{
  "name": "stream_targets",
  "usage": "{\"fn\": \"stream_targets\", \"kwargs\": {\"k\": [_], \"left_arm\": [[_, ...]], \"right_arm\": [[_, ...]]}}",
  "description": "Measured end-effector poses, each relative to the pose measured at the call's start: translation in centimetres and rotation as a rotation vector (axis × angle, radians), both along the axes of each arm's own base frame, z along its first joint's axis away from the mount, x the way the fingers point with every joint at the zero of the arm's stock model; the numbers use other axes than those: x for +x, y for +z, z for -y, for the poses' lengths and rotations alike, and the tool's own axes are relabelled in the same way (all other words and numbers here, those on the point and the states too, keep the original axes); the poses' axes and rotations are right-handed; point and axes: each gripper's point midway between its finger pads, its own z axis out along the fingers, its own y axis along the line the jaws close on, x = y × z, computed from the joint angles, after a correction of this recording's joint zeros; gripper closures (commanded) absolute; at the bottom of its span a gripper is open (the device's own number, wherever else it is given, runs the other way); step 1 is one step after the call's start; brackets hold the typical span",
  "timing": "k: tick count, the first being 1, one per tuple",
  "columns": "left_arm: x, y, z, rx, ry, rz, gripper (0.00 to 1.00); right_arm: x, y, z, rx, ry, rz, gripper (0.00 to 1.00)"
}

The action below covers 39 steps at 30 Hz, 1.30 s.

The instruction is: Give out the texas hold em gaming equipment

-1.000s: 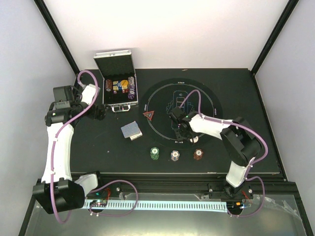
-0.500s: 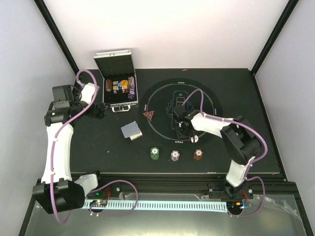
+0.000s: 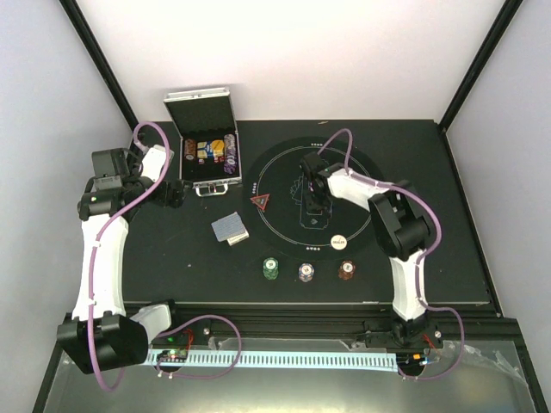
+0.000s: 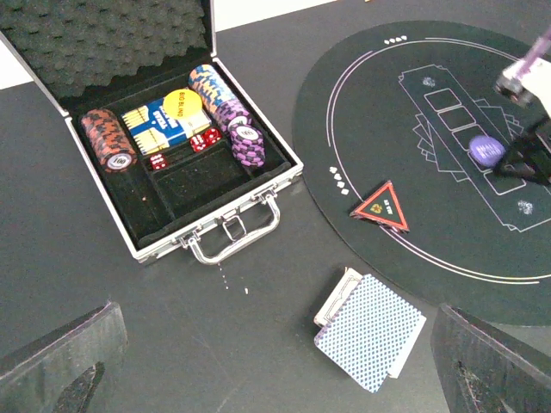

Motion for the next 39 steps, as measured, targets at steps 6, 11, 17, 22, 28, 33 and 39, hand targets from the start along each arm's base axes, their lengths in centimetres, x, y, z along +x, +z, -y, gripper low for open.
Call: {"fn": "stream_targets", "kwargs": {"k": [6,11,17,22,28,33,39], "left_arm": [[0.2,-0.1,-0.1,0.0,0.001,-0.004,0.01],[0.3,-0.3,-0.1,0.0,0.002,-0.012,0.01],[0.3,-0.3,-0.1,-0.001,0.002,-0.013,0.01],[0.3,-0.4,-0.1,-0.002,0.002,-0.017,0.01],[0.3,-0.4,-0.1,-0.003,0.003,-0.019,0.01],[0.0,-0.2,0.0,-0.01,0.005,-0.015,0.01],[-0.6,0.8,0.3,-0.021,0.003,0.016,0.01]], "right_arm": [[7.9,0.2,0.1,0.015,-0.061,0.082,0.69],[14.4,0.5,0.6,0.027,-0.118,0.146,0.7],[18.2,1.1,1.0,0.049,-0.139,0.187,0.69],[19.0,2.0,0.7,0.08,-0.118,0.197,0.63],[16.7,4.1,0.5,0.084,-0.083,0.172,0.5],[8.2,8.8,1.2,0.07,-0.047,0.165,0.4],[-3.5,9.2,0.9,0.083,0.012,0.146,0.38]]}}
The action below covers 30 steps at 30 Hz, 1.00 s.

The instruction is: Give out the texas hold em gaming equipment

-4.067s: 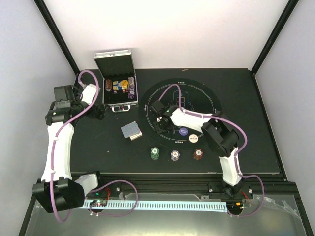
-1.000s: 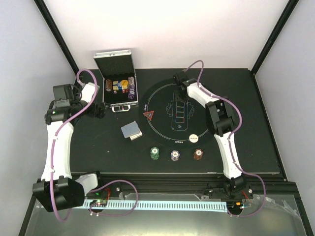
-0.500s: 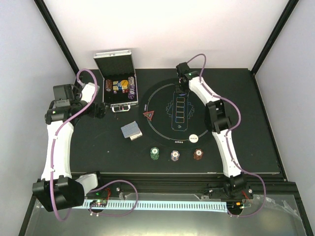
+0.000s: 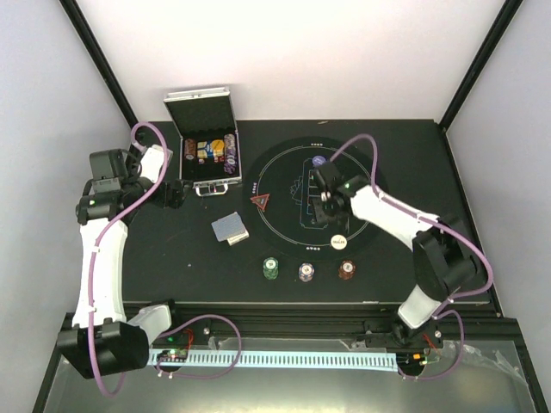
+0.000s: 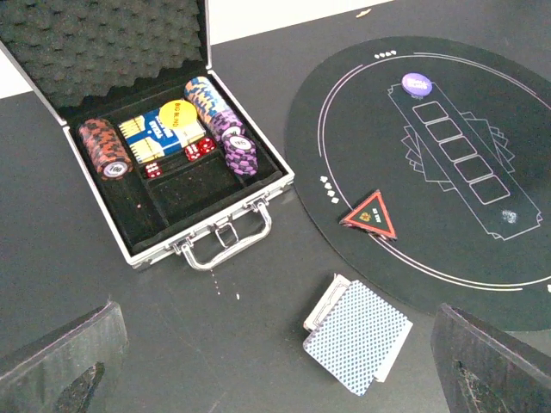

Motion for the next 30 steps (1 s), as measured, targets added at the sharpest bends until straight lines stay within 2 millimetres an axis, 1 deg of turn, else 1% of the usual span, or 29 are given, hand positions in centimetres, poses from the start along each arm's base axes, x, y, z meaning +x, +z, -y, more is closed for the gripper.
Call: {"fn": "stream_targets", "kwargs": {"k": [2,4,5,7,9,14,20,23,28,30], "left_arm": [[-0.1,0.1,0.1,-0.003,-0.002,0.002,0.01],[-0.1,0.0,0.1,-0.006,-0.007,0.001,0.01],[-0.1,0.0,0.2,-0.008,-0.01,0.0,0.01],[-0.1,0.0,0.3,-0.007,-0.019,0.003,0.01],[-0.2,-0.1,0.4,-0.006,-0.028,0.0,0.01],[-0.4,-0.8,0.7,-0.005,-0.056,-0.025,0.01],[-1.0,-1.3,1.1,0.006,-0.101,-0.041,0.01],[-1.2,-1.8,1.3,0.014,-0.13,-0.055,0.01],[-1.4,-3.8,1.7,0.025,-0.196,-0.118,0.01],[-1.4,-4.6,1.8,0.025,-0.221,-0.145,0.01]], "right_arm": [[-3.3,-2.6,0.8,-0.032,0.003,-0.063,0.38],[-6.3,-4.9,1.7,-0.067,0.0,-0.126,0.39],[-7.5,-5.7,2.1,-0.08,-0.002,-0.149,0.4],[-9.1,-6.6,2.7,-0.093,-0.006,-0.176,0.45],[-10.1,-7.0,3.2,-0.093,-0.022,-0.185,0.47],[-10.2,-7.5,3.4,-0.094,-0.045,-0.189,0.5],[-10.1,-9.3,3.5,-0.125,-0.052,-0.216,0.54],[-10.0,-9.4,3.7,-0.14,-0.06,-0.211,0.56],[-9.4,-9.4,4.6,-0.138,-0.098,-0.21,0.6],[-8.8,-9.3,5.1,-0.131,-0.126,-0.202,0.61]]}}
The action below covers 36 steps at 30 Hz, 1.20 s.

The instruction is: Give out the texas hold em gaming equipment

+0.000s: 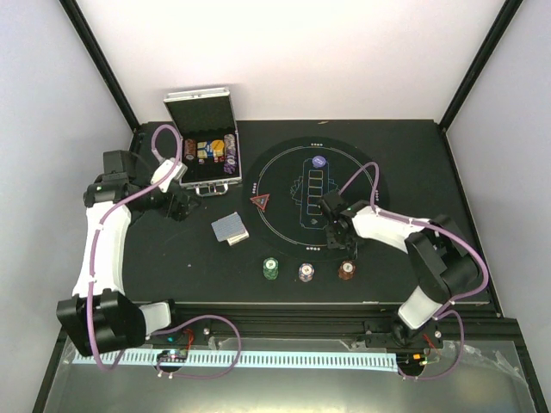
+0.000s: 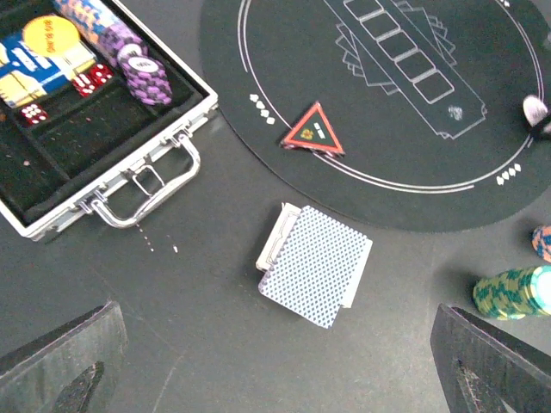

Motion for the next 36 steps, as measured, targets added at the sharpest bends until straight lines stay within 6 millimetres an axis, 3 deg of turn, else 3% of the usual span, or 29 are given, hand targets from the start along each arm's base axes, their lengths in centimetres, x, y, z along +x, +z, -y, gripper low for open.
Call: {"fn": "stream_targets", "kwargs": {"k": [8,14,18,24,29,36], "left_arm": [[-1.2,-4.4,1.5,0.028,-0.128,-0.082,0.01],[-3.2,-8.8,4.6,0.124,-0.307,-0.125,0.01],[-3.3,-11.1,6.0,0.197,-0.413,-0.133,0.01],[-2.2,-13.9,5.5,0.276,-0.474,-0.163,0.01],[-0.8,-15.1,5.2,0.308,-0.485,-0.171,0.01],[0.2,-15.1,5.4,0.335,-0.496,-0.114,0.01]], "right_arm": [[1.5,0.1,1.7,-0.038,-0.056,0.03,0.61],[2.4,0.7,1.9,-0.064,-0.062,0.038,0.44],[2.9,2.6,1.3,-0.028,-0.058,0.071,0.26],[3.2,7.9,-0.7,0.136,-0.029,0.165,0.13],[2.6,9.8,-2.6,0.252,0.003,0.18,0.11],[1.4,9.4,-4.5,0.323,0.041,0.141,0.11]]}}
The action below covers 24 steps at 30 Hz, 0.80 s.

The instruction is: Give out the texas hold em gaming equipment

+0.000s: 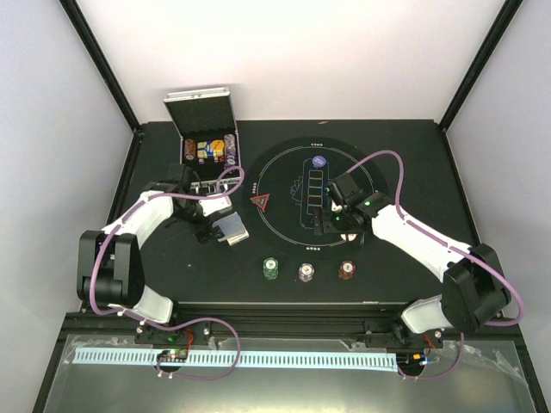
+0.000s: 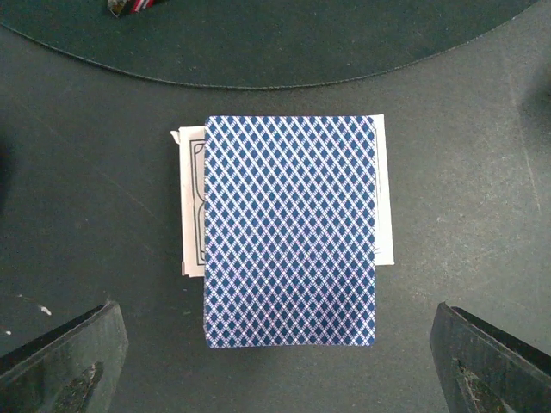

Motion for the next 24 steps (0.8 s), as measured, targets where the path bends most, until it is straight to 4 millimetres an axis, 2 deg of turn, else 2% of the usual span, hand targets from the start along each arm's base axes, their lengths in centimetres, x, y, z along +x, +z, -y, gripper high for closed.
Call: {"fn": "stream_targets", "kwargs": {"k": [6,16,24], "left_arm": [[-0.3,-0.9,0.2,0.016,-0.012,0.005,0.01],[-1.0,-2.6,0.3,0.044,-0.023,0.007,0.01],[-0.4,-2.6,0.5,0.059,-0.032,0.04,0.01]], "right_arm": [[-0.2,0.1,-0.8,0.027,0.016,-0.003,0.11],[-0.3,0.0,-0.9,0.032,0.02,-0.006,0.1],[-0.6,-0.2,-1.0,0.038,0.028,-0.015,0.11]]}}
